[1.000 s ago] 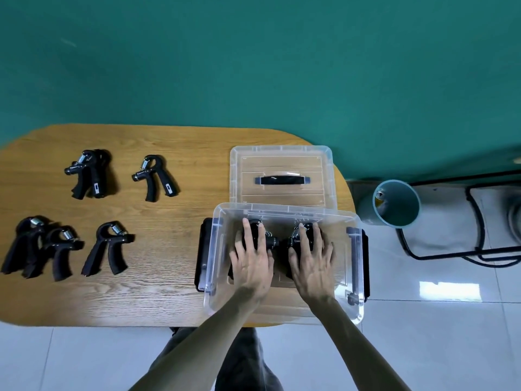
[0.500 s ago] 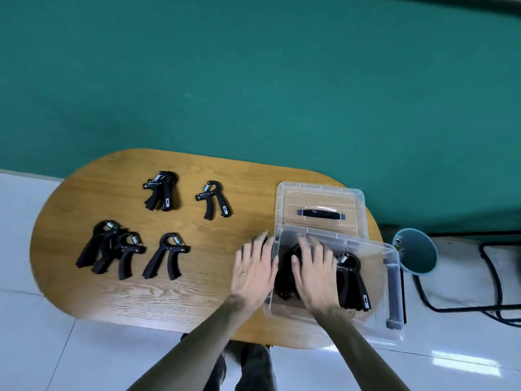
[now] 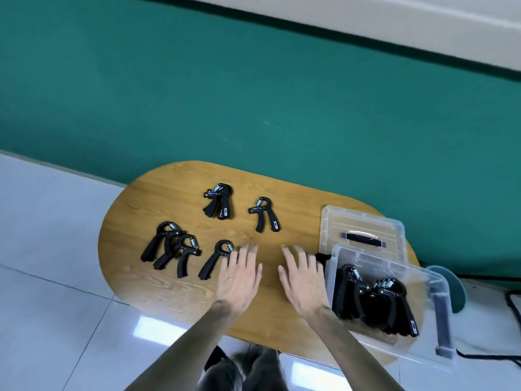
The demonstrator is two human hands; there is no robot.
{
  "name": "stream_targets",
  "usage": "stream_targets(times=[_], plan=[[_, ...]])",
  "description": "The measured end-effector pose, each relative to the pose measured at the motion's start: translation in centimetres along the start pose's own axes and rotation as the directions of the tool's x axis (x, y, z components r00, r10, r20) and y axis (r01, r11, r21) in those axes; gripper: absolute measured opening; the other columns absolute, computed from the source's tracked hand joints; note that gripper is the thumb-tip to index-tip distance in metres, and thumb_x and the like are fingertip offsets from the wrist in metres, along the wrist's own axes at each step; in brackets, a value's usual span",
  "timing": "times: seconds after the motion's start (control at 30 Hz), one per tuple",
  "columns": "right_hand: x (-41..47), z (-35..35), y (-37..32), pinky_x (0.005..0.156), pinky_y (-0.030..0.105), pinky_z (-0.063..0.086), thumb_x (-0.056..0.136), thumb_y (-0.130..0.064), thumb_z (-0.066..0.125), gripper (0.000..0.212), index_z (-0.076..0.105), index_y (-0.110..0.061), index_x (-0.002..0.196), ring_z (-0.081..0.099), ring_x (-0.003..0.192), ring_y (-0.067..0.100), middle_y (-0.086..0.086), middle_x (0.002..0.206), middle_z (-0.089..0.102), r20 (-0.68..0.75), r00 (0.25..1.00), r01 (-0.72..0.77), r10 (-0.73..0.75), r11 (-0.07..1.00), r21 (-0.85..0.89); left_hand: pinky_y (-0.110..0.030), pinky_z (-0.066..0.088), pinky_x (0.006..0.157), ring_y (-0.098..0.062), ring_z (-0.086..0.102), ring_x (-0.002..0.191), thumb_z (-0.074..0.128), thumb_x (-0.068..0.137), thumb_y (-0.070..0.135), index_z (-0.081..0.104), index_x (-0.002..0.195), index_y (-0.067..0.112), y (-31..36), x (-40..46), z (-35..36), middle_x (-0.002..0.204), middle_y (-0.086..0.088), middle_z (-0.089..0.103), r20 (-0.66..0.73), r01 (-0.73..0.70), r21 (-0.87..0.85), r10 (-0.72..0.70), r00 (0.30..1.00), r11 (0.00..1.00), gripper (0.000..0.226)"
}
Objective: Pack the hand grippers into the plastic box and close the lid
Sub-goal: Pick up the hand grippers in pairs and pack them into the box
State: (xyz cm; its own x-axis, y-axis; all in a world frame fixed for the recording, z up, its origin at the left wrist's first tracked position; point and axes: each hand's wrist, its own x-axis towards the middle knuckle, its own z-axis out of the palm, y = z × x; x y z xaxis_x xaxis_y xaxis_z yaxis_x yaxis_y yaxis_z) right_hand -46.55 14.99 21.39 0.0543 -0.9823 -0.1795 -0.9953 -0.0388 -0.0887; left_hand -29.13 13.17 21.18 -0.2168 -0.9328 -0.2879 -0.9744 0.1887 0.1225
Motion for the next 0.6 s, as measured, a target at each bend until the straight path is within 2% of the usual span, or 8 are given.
stream_targets(times=[0.1, 0.23, 0.4, 0.53, 0.6], plan=[[0.9, 0.7, -1.2, 0.078, 0.044, 0.048, 0.104, -0.045, 0.027, 0.050, 0.043, -0.019, 0.144, 0.054, 0.099, 0.031, 0.012, 0.137, 0.052, 0.023, 1.000, 0.015, -0.014, 1.000, -0.023, -0.041, 0.034, 0.111, -0.024, 0.038, 0.136, 0.007, 0.105, 0.044, 0.021, 0.157, 0.016, -1.8, 0.2, 0.5, 0.160, -0.007, 0.031, 0.046, 0.022, 0.001, -0.022, 0.999, 1.000, 0.061], [3.6, 2.8, -1.6, 0.078, 0.043, 0.047, 0.104, -0.045, 0.024, 0.052, 0.043, -0.018, 0.145, 0.053, 0.099, 0.030, 0.013, 0.137, 0.051, 0.061, 0.996, 0.063, -0.060, 0.997, -0.049, -0.042, 0.031, 0.114, -0.025, 0.035, 0.138, 0.009, 0.108, 0.043, 0.020, 0.157, 0.015, -3.7, 1.7, 2.5, 0.156, -0.009, 0.034, 0.114, 0.051, -0.038, -0.047, 0.992, 0.998, 0.057], [7.8, 5.9, -1.8, 0.078, 0.045, 0.047, 0.105, -0.044, 0.027, 0.051, 0.038, -0.019, 0.148, 0.051, 0.103, 0.031, 0.012, 0.143, 0.045, 0.097, 0.991, 0.097, -0.091, 0.993, -0.062, -0.040, 0.034, 0.109, -0.022, 0.041, 0.127, 0.008, 0.108, 0.044, 0.024, 0.154, 0.016, -5.7, 4.4, 5.4, 0.146, -0.009, 0.041, 0.149, 0.072, -0.041, -0.065, 0.987, 0.997, 0.056], [11.3, 8.8, -1.9, 0.079, 0.048, 0.050, 0.104, -0.047, 0.031, 0.054, 0.038, -0.019, 0.149, 0.051, 0.106, 0.033, 0.013, 0.144, 0.044, 0.138, 0.986, 0.096, -0.090, 0.995, -0.040, -0.041, 0.031, 0.116, -0.024, 0.040, 0.136, 0.010, 0.108, 0.043, 0.019, 0.156, 0.014, -6.9, 6.6, 8.0, 0.154, -0.010, 0.037, 0.178, 0.100, -0.046, -0.090, 0.980, 0.994, 0.056], [13.1, 10.3, -1.9, 0.081, 0.049, 0.050, 0.103, -0.048, 0.030, 0.055, 0.036, -0.020, 0.150, 0.051, 0.107, 0.034, 0.014, 0.143, 0.044, 0.167, 0.982, 0.093, -0.087, 0.995, -0.030, -0.043, 0.028, 0.119, -0.026, 0.034, 0.144, 0.009, 0.108, 0.043, 0.012, 0.159, 0.012, -7.4, 7.7, 9.2, 0.162, -0.013, 0.028, 0.213, 0.114, -0.032, -0.104, 0.972, 0.993, 0.060]])
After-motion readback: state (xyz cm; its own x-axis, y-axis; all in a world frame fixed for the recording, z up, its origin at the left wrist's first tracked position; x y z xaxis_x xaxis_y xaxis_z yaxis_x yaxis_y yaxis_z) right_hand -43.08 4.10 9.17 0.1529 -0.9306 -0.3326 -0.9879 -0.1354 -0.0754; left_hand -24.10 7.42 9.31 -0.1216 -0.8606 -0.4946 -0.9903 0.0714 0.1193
